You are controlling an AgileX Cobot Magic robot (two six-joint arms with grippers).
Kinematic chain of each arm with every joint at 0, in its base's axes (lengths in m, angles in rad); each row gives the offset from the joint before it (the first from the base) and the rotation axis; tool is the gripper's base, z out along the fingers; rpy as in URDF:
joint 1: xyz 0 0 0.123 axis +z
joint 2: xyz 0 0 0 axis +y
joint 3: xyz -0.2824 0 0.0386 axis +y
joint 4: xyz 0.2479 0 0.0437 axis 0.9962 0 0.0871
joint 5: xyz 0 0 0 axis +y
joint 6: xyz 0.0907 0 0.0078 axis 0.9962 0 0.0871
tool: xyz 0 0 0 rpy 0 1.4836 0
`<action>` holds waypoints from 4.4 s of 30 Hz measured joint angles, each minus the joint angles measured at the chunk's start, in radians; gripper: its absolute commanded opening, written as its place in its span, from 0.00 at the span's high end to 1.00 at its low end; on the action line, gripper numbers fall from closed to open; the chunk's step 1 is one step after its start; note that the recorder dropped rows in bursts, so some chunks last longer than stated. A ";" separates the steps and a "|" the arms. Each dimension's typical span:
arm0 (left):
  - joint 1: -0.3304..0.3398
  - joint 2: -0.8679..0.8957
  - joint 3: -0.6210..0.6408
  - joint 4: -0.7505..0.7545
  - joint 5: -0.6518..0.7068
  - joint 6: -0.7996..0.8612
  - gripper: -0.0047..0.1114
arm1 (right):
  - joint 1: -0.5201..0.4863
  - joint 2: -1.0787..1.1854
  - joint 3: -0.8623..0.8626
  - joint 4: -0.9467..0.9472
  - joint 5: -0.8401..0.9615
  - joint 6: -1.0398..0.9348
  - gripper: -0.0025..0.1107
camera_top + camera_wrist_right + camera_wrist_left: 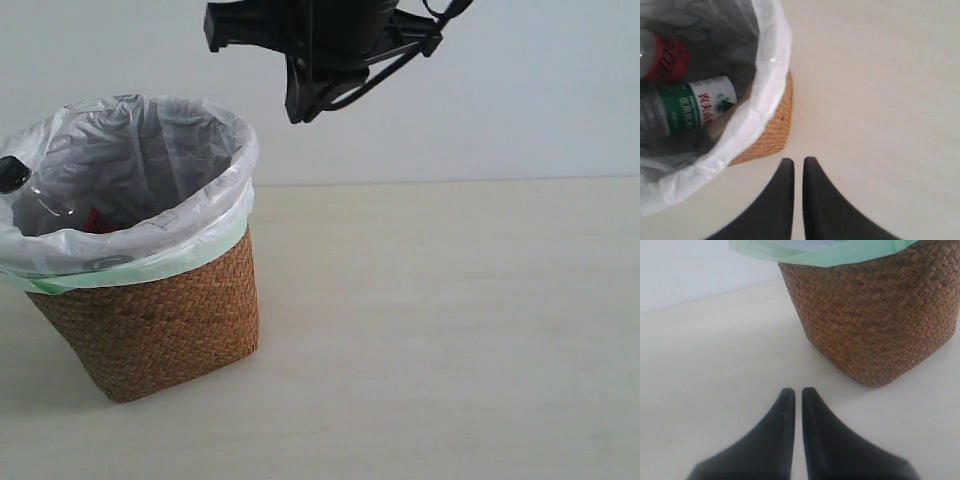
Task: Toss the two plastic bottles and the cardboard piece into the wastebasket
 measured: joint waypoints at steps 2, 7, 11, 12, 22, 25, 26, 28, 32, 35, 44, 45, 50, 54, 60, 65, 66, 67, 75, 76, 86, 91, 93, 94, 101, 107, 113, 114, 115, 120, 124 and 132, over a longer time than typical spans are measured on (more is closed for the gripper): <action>0.000 0.000 0.000 0.000 0.000 0.000 0.93 | 0.000 -0.029 0.056 -0.040 -0.015 0.018 0.97; 0.000 0.000 0.000 0.000 0.000 0.000 0.93 | 0.000 -0.179 0.273 -0.128 -0.142 0.051 0.97; 0.000 0.000 0.000 0.000 0.000 0.000 0.93 | 0.000 -0.386 0.532 -0.196 -0.332 0.078 0.97; 0.000 0.000 0.000 0.000 0.000 0.000 0.93 | 0.000 -0.420 0.582 -0.210 -0.355 0.087 0.97; 0.000 0.000 0.000 0.000 0.000 0.000 0.93 | 0.000 -0.888 1.006 -0.252 -0.549 0.111 0.97; 0.000 0.000 0.000 0.000 0.000 0.000 0.93 | 0.000 -1.018 1.079 -0.268 -0.562 0.113 0.97; 0.000 0.000 0.000 0.000 0.000 0.000 0.93 | 0.000 -1.055 1.099 -0.273 -0.565 0.113 0.97; 0.000 0.000 0.000 0.000 0.000 0.000 0.93 | 0.000 -1.122 1.134 -0.291 -0.565 0.121 0.97; 0.000 0.000 0.000 0.000 0.000 0.000 0.93 | 0.000 -1.262 1.197 -0.325 -0.565 0.135 0.97; 0.000 0.000 0.000 0.000 0.000 0.000 0.93 | 0.000 -1.364 1.228 -0.353 -0.567 0.139 0.97; 0.000 0.000 0.000 0.000 0.000 0.000 0.93 | 0.000 -1.616 1.320 -0.394 -0.563 0.146 0.97; 0.000 0.000 0.000 0.000 0.000 0.000 0.93 | 0.000 -1.639 1.332 -0.401 -0.558 0.146 0.97; 0.000 0.000 0.000 0.000 0.000 0.000 0.93 | 0.000 -1.729 1.371 -0.428 -0.538 0.146 0.97; 0.000 0.000 0.000 0.000 0.000 0.000 0.93 | 0.000 -1.764 1.376 -0.437 -0.522 0.148 0.97; 0.000 0.000 0.000 0.000 0.000 0.000 0.93 | 0.000 -1.769 1.376 -0.437 -0.520 0.148 0.97; 0.000 0.000 0.000 0.000 0.000 0.000 0.93 | 0.000 -1.769 1.376 -0.435 -0.520 0.148 0.97; 0.000 0.000 0.000 0.000 0.000 0.000 0.93 | 0.000 -1.769 1.376 -0.435 -0.520 0.148 0.97; 0.000 0.000 0.000 0.000 0.000 0.000 0.93 | 0.000 -1.769 1.376 -0.435 -0.520 0.148 0.97; 0.000 0.000 0.000 0.000 0.000 0.000 0.93 | 0.000 -1.769 1.376 -0.435 -0.520 0.148 0.97; 0.000 0.000 0.000 0.000 0.000 0.000 0.93 | 0.000 -1.769 1.376 -0.435 -0.520 0.148 0.97; 0.000 0.000 0.000 0.000 0.000 0.000 0.93 | -0.072 -1.770 1.376 -0.395 -0.520 0.148 0.97; 0.000 0.000 0.000 0.000 0.000 0.000 0.93 | -0.195 -1.770 1.376 -0.212 -0.522 0.148 0.97; 0.000 0.000 0.000 0.000 0.000 0.000 0.93 | -0.247 -1.770 1.376 -0.114 -0.522 0.148 0.97; 0.000 0.000 0.000 0.000 0.000 0.000 0.93 | -0.266 -1.770 1.376 -0.083 -0.522 0.148 0.97; 0.000 0.000 0.000 0.000 0.000 0.000 0.93 | -0.399 -1.810 1.376 -0.009 -0.522 0.148 0.97; 0.000 0.000 0.000 0.000 0.000 0.000 0.93 | -0.473 -1.841 1.376 -0.003 -0.523 0.148 0.97; 0.000 0.000 0.000 0.000 0.000 0.000 0.93 | -0.530 -1.841 1.376 -0.001 -0.523 0.148 0.97; 0.000 0.000 0.000 0.000 0.000 0.000 0.93 | -0.536 -1.841 1.376 -0.001 -0.523 0.148 0.97; 0.000 0.000 0.000 0.000 0.000 0.000 0.93 | -0.541 -1.841 1.376 -0.001 -0.523 0.148 0.97; 0.000 0.000 0.000 0.000 0.000 0.000 0.93 | -0.547 -1.841 1.378 -0.001 -0.523 0.148 0.97; 0.000 0.000 0.000 0.000 0.000 0.000 0.93 | -0.547 -1.841 1.439 0.008 -0.631 0.148 0.97; 0.000 0.000 0.000 0.000 0.000 0.000 0.93 | -0.547 -1.839 1.737 0.069 -1.103 0.148 0.97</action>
